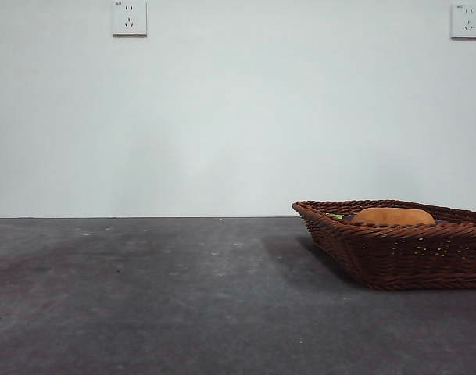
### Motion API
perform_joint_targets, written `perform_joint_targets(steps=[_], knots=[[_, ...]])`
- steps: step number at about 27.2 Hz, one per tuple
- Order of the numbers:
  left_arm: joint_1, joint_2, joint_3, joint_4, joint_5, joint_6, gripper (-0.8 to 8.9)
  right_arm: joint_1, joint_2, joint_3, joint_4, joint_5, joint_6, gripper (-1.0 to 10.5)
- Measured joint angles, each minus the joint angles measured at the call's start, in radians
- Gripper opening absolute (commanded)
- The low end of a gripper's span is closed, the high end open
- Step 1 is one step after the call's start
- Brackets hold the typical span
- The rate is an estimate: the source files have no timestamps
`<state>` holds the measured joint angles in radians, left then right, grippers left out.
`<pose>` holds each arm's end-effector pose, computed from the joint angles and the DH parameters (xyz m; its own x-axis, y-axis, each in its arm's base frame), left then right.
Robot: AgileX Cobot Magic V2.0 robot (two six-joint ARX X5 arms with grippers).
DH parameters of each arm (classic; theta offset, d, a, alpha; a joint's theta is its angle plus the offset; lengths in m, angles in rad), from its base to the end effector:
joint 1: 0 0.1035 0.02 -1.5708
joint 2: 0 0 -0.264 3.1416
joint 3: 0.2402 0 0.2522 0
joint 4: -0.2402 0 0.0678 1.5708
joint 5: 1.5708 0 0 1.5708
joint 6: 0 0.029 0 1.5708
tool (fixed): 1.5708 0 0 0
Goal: Help me put the vegetables on the table into the basket
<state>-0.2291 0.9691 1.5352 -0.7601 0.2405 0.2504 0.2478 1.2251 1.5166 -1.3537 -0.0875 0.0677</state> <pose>0.1341 -0.0384 0.4847 0.8740 -0.4484 -0.1872 0.4807 0.8541 0.1987 0.1884 0.0503 0.3953 0.4488 0.2037 -0.8701 -0.2276 0.9676 0.1091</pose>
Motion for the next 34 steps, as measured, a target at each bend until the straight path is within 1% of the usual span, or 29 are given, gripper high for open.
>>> perform_joint_targets(steps=[2,3,5,6,9,11,13,15,20,23,29,34], knots=[[0.042,-0.110,-0.097,0.076,0.003,0.002,-0.04,0.000,0.014,0.000,0.000,0.014,0.000,0.0],[0.072,-0.175,-0.174,0.142,0.004,0.002,-0.04,0.000,0.018,0.000,0.000,0.018,0.000,0.0],[0.132,-0.294,-0.376,0.292,0.003,0.003,-0.04,0.000,0.022,0.000,0.000,0.021,0.000,0.0],[0.155,-0.361,-0.504,0.360,0.003,0.003,-0.04,0.000,0.023,0.000,0.000,0.026,0.000,0.0],[0.196,-0.539,-0.835,0.512,0.000,0.004,-0.04,0.000,0.023,0.000,0.000,0.028,0.000,0.0],[0.210,-0.641,-1.009,0.582,-0.022,0.004,-0.04,0.000,0.023,0.000,0.000,0.028,0.000,0.0],[0.212,-0.712,-1.147,0.596,-0.061,0.003,-0.04,0.000,0.023,0.000,0.000,0.032,0.000,0.0],[0.213,-0.770,-1.254,0.593,-0.079,-0.005,-0.04,0.000,0.023,0.000,0.000,0.035,0.000,0.0],[0.213,-0.897,-1.431,0.605,-0.082,-0.079,-0.04,0.000,0.023,0.000,0.000,0.035,0.000,0.0],[0.213,-0.955,-1.500,0.604,-0.082,-0.122,-0.04,0.000,0.023,0.000,0.000,0.035,0.000,0.0],[0.213,-0.962,-1.517,0.591,-0.080,-0.156,-0.03,0.000,0.024,0.000,0.000,0.037,0.000,0.0],[0.213,-0.947,-1.517,0.591,-0.080,-0.166,-0.03,0.000,0.025,0.000,0.000,0.039,0.000,0.0]])
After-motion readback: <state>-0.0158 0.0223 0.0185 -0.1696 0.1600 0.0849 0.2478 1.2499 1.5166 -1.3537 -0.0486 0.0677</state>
